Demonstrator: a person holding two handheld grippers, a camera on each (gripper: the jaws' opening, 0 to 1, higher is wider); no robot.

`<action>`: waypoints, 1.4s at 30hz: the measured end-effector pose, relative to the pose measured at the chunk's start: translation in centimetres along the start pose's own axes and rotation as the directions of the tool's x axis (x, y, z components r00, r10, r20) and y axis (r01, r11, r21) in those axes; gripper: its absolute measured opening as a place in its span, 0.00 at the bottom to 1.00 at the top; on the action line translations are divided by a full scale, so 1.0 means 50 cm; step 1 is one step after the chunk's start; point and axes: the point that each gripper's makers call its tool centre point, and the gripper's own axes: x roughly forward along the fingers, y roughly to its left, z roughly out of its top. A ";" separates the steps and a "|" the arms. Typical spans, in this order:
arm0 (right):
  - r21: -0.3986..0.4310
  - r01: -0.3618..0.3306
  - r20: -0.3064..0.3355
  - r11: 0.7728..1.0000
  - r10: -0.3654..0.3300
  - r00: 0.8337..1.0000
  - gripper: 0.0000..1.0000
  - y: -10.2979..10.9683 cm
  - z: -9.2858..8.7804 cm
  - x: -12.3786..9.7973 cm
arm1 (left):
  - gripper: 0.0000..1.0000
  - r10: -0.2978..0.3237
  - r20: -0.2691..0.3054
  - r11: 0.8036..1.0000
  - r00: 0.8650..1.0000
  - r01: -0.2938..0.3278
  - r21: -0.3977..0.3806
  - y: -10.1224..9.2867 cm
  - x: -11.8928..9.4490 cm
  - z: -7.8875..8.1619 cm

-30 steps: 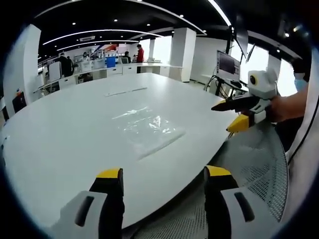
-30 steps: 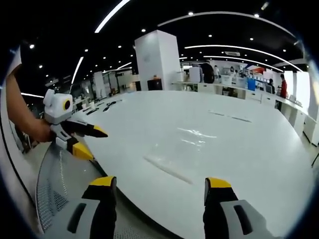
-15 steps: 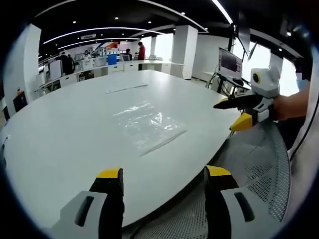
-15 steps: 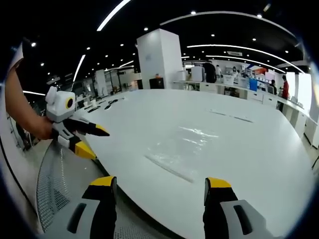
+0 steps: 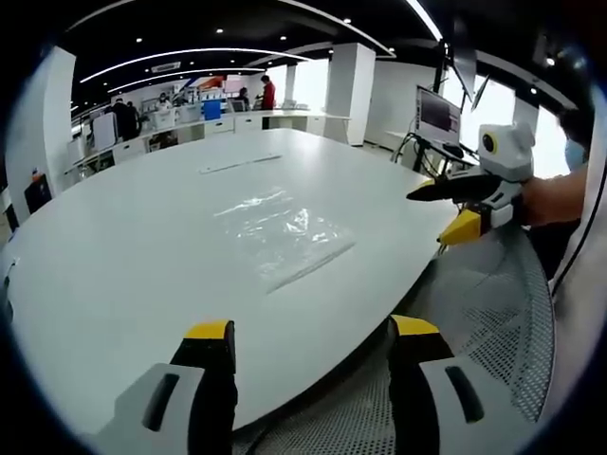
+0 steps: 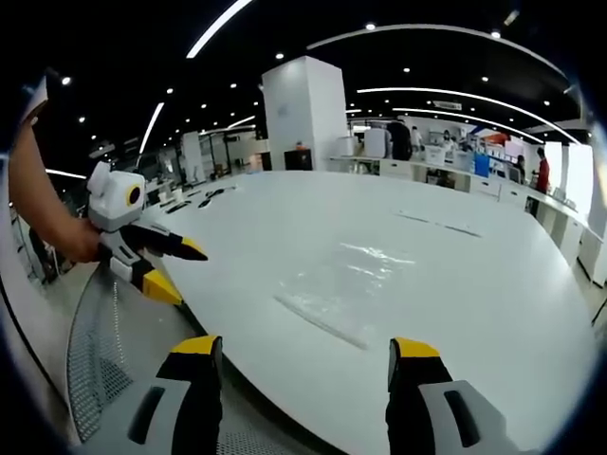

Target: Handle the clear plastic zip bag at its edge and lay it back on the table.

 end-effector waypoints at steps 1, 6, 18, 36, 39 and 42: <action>-0.001 0.000 0.000 1.000 0.000 1.000 0.71 0.000 0.000 0.000 | 0.63 0.001 -0.001 1.000 1.000 -0.001 0.000 0.004 0.001 -0.003; -0.015 -0.004 -0.006 1.000 0.003 1.000 0.71 0.003 -0.002 0.000 | 0.63 0.015 0.009 1.000 1.000 -0.015 -0.010 0.000 -0.001 0.005; -0.045 -0.022 -0.006 0.999 0.022 1.000 0.71 0.009 -0.006 0.003 | 0.62 0.043 0.003 0.999 0.999 -0.043 -0.021 0.000 0.002 0.009; -0.071 -0.031 -0.006 0.997 0.031 0.999 0.71 0.017 -0.010 0.011 | 0.63 0.054 -0.031 0.998 0.998 -0.055 -0.028 -0.012 0.007 0.006; -0.073 -0.032 -0.005 0.997 0.032 0.999 0.71 0.018 -0.010 0.011 | 0.64 0.068 -0.031 0.997 0.997 -0.069 -0.027 -0.004 0.005 0.003; -0.069 -0.027 -0.002 0.997 0.027 1.000 0.71 0.015 -0.010 0.011 | 0.64 0.082 -0.016 0.996 0.996 -0.083 -0.038 0.003 0.003 0.008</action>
